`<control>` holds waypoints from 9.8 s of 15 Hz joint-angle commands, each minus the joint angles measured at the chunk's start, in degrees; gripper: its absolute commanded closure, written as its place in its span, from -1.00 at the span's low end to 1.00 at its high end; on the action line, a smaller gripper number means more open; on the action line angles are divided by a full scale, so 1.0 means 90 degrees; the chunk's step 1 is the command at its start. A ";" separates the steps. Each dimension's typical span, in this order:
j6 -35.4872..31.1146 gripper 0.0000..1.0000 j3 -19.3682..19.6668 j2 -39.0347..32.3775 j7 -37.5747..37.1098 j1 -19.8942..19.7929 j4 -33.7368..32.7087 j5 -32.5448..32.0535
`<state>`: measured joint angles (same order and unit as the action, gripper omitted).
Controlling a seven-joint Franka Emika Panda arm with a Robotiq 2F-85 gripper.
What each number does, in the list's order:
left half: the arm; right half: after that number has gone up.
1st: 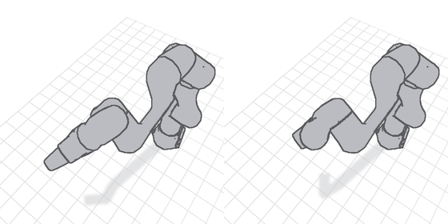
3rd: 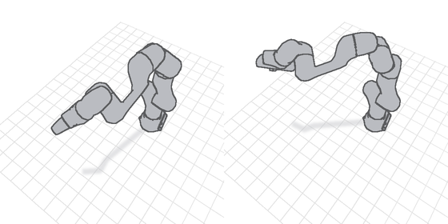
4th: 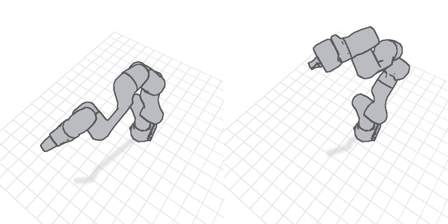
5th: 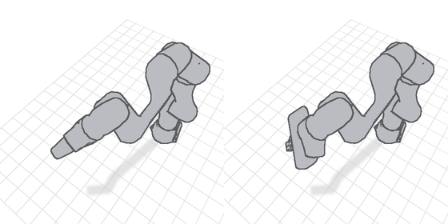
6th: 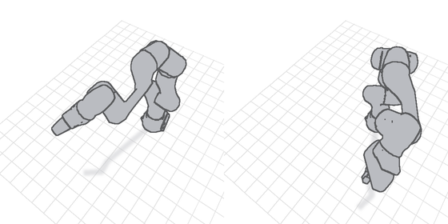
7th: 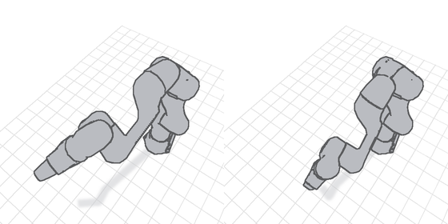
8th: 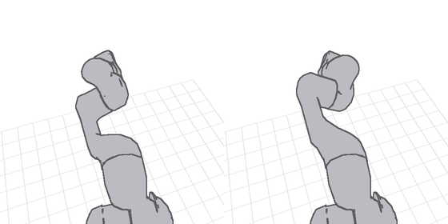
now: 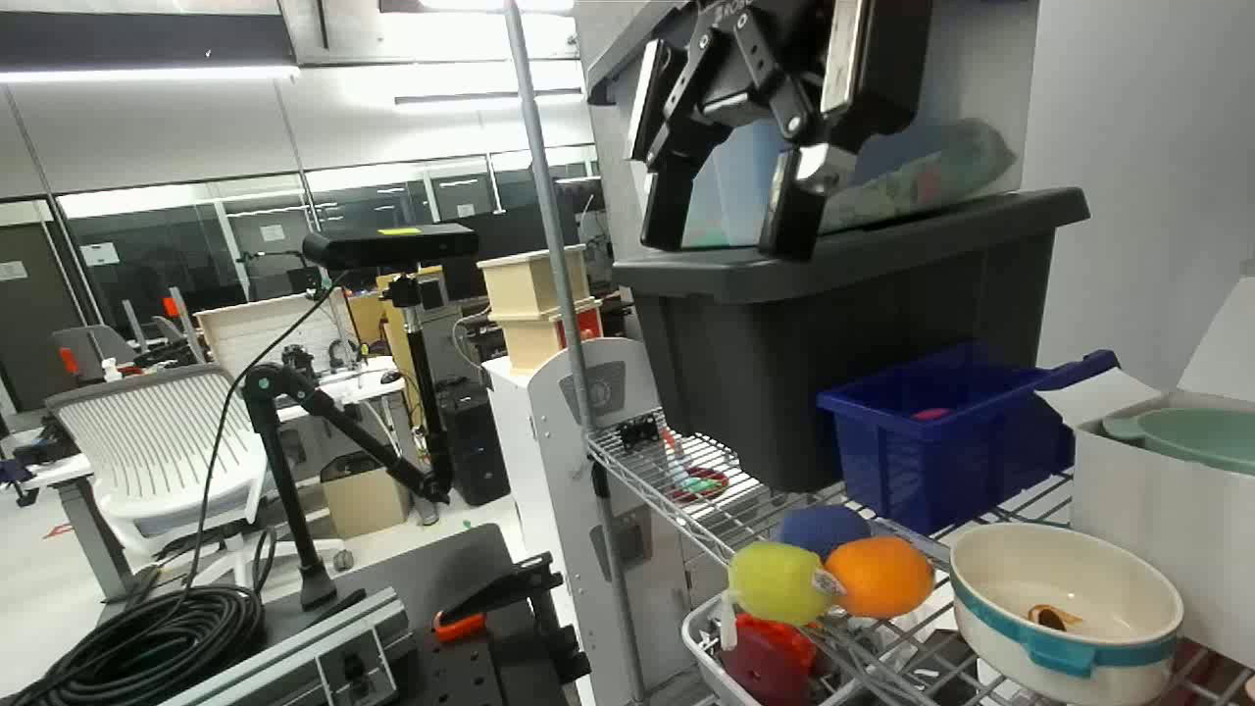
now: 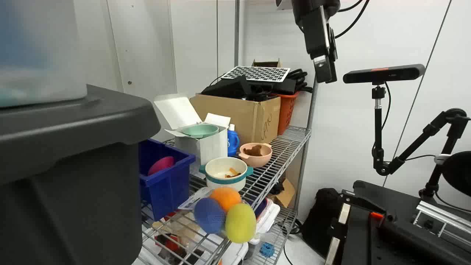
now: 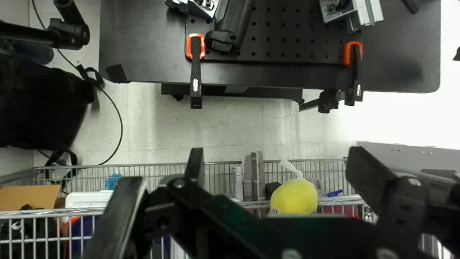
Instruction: Move the brown doll from the right bowl to the left bowl
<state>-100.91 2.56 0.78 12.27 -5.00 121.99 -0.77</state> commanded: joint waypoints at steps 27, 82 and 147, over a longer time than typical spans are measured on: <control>-0.3499 -1.00 -0.0123 -0.1599 -0.1475 0.0428 -0.0381 -0.0720; -0.3646 0.43 0.0755 -0.6285 -0.1837 -0.0423 -0.4650 -0.0613; -0.4250 -1.00 0.0472 -0.2192 -0.1789 0.0835 0.0161 -0.1729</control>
<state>-138.55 6.38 -27.24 -3.17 1.45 114.98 -13.63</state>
